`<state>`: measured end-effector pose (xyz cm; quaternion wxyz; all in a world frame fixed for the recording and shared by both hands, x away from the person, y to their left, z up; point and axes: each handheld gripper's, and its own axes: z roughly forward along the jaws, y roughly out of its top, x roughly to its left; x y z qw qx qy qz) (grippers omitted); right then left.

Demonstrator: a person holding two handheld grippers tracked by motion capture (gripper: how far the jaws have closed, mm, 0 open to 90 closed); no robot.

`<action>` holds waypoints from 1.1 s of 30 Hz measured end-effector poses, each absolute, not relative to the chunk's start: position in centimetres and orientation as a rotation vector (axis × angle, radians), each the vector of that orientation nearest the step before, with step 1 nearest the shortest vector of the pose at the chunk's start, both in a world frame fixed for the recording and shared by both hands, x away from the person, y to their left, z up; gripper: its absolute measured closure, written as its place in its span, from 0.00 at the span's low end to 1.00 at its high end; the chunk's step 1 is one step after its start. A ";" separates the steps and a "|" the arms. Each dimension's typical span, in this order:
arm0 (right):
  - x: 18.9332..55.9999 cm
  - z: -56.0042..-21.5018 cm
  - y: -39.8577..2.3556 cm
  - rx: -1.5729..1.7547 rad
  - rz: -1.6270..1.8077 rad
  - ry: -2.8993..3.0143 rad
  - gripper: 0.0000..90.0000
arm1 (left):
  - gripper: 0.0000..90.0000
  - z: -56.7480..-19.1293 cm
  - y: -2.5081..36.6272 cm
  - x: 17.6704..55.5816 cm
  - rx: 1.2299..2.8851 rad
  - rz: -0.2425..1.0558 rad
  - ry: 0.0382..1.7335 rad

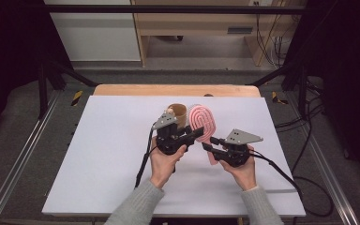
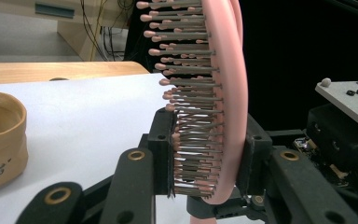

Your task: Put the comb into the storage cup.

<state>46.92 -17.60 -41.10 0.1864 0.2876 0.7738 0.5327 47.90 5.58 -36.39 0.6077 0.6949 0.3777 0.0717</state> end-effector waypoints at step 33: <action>47.4 -40.3 -20.3 0.937 1.585 2.132 0.07 | 0.71 -34.6 8.5 48.5 1.622 0.280 0.878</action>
